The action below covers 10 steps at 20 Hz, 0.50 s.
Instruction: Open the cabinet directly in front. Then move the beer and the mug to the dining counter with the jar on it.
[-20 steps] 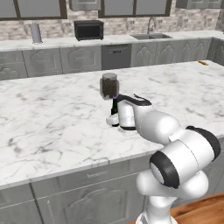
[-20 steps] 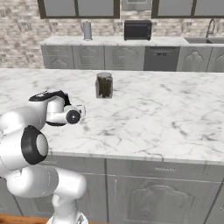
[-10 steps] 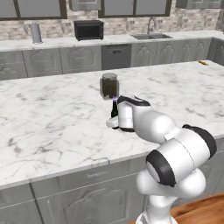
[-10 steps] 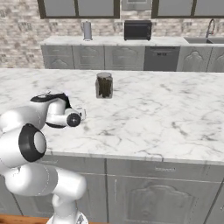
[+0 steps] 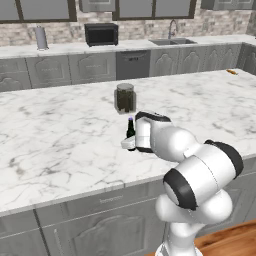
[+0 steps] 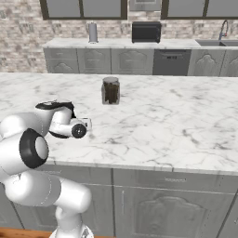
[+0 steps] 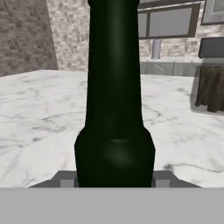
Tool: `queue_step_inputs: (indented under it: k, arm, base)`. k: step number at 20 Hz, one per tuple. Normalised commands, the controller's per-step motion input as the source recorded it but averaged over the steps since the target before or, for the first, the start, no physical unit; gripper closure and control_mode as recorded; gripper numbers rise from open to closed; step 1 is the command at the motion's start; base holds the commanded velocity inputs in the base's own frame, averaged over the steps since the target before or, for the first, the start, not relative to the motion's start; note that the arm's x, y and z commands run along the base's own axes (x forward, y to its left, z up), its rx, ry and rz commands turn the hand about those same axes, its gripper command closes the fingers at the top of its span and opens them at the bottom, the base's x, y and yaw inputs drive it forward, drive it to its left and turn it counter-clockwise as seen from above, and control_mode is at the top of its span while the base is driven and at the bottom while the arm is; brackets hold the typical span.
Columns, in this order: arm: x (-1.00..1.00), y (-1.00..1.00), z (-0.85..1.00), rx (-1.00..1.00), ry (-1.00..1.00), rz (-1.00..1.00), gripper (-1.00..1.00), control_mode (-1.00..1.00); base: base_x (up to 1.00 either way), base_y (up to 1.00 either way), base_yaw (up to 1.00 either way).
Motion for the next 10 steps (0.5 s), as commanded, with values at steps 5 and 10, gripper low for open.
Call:
queue_step_inputs:
  k: [5,10]
  arm:
    - [0.0,0.0,0.01,0.0,0.0,0.0,-1.0,-1.0]
    - [0.0,0.0,0.61,0.0,-0.03,-0.01,-1.0,-1.0]
  base:
    - [0.0,0.0,0.0]
    - [0.0,0.0,0.0]
